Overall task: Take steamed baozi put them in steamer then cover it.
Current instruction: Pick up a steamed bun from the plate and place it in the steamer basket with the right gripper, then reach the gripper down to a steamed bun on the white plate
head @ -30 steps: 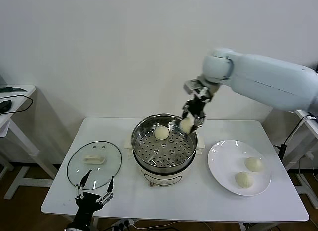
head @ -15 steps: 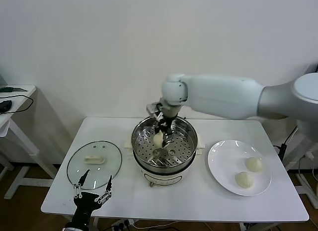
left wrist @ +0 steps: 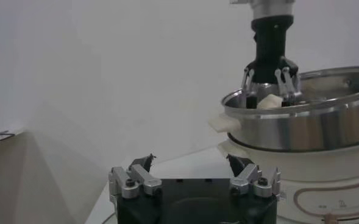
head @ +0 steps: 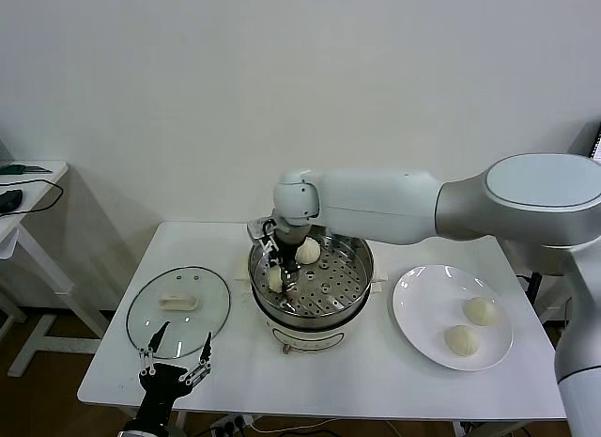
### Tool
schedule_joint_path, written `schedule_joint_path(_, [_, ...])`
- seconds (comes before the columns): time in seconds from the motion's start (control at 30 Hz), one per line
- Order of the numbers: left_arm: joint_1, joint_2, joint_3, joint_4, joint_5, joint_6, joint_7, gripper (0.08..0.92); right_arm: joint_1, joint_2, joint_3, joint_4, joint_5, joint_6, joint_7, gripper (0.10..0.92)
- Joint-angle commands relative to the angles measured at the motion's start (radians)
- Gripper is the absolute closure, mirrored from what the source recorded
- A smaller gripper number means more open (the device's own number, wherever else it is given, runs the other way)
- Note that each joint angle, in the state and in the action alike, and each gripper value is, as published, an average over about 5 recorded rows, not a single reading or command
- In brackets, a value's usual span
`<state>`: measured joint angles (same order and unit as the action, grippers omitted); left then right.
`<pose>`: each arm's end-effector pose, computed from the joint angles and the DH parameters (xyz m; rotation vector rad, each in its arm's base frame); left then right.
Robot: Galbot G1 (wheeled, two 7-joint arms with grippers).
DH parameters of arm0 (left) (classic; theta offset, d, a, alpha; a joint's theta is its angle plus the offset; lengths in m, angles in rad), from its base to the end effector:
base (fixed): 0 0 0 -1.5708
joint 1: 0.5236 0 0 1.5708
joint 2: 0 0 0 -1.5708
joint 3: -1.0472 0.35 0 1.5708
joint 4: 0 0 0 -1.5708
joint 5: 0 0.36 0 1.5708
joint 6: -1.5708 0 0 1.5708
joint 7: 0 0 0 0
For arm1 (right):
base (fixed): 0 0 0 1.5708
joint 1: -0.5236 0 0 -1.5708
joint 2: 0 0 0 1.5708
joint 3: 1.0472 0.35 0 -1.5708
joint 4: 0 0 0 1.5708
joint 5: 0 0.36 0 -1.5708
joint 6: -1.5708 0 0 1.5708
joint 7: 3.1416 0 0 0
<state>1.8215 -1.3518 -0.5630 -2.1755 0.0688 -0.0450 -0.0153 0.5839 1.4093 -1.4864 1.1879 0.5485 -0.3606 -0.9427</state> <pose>0.1141 0.0430 -0.3065 -0.1594 -2.9978 -0.3939 0.5344 0.2204 -0.1100 1.6619 -1.1617 1.5776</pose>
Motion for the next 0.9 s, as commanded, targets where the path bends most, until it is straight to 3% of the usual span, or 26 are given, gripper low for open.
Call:
schedule_joint_path(0.03, [0.002, -0.001, 0.0, -0.001, 0.0, 0.0, 0.0, 0.177, 0.01, -0.005, 0.004, 0.023, 0.006, -0.01, 0.017, 0.254])
schedule_joint_path(0.13, [0.003, -0.002, -0.001, -0.004, 0.0, 0.0, 0.0, 0.177, 0.058, -0.086, 0.023, 0.093, -0.01, -0.001, -0.012, 0.211])
schedule_joint_path(0.47, [0.004, -0.002, 0.019, -0.006, 0.005, 0.001, -0.002, 0.177, 0.213, -0.54, 0.095, 0.23, -0.149, 0.139, -0.257, 0.203])
schedule_joint_path(0.7, [0.002, 0.0, 0.024, -0.001, 0.008, 0.002, -0.002, 0.177, 0.146, -0.826, 0.107, 0.222, -0.317, 0.253, -0.328, 0.203])
schedule_joint_path(0.9, [0.009, -0.004, 0.025, -0.004, 0.01, 0.003, -0.002, 0.177, -0.013, -0.932, 0.14, 0.184, -0.401, 0.292, -0.331, 0.203])
